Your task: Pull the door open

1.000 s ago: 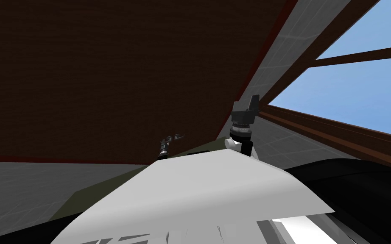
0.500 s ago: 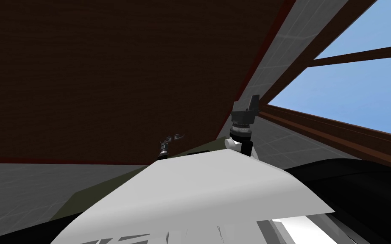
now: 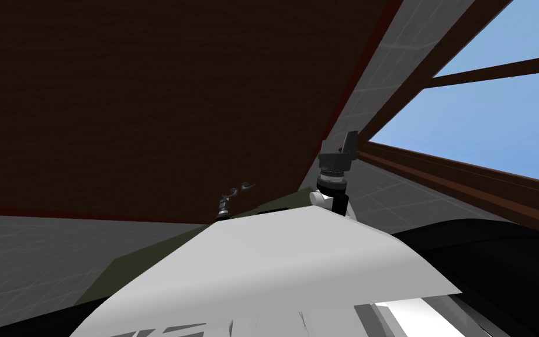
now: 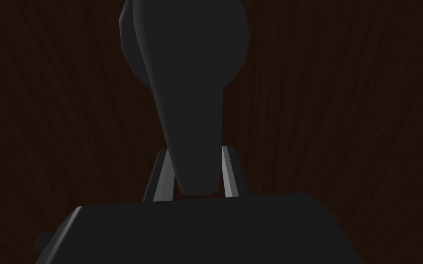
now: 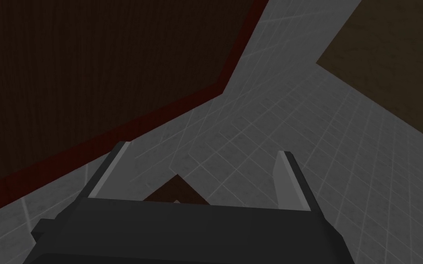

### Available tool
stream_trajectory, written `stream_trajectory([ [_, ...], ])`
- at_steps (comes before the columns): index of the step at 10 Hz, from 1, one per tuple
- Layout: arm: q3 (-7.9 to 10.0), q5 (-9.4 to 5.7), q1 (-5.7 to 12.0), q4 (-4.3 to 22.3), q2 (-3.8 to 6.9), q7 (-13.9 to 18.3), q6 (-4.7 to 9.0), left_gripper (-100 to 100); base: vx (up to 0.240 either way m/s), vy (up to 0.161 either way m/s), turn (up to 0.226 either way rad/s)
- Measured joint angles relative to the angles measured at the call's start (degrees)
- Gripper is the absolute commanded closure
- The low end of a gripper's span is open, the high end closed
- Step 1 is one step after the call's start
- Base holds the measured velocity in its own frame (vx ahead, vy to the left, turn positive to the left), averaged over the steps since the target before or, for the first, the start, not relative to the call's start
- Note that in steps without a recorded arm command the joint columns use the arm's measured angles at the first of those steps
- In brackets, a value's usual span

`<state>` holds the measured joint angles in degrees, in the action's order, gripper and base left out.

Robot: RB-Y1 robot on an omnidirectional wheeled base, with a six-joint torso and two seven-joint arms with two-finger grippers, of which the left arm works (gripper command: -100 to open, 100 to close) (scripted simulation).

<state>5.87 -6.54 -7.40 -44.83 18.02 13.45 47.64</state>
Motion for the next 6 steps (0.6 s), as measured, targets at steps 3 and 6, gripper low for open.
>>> stream_trajectory([
  [3, -0.03, 0.03, 0.46, 2.3, -0.02, 0.0, 1.07, 100, -0.025, -0.002, 0.009],
  [6, 1.15, -0.51, -0.70, 3.4, 1.92, 0.7, 2.51, 100, -0.118, -0.033, -0.044],
])
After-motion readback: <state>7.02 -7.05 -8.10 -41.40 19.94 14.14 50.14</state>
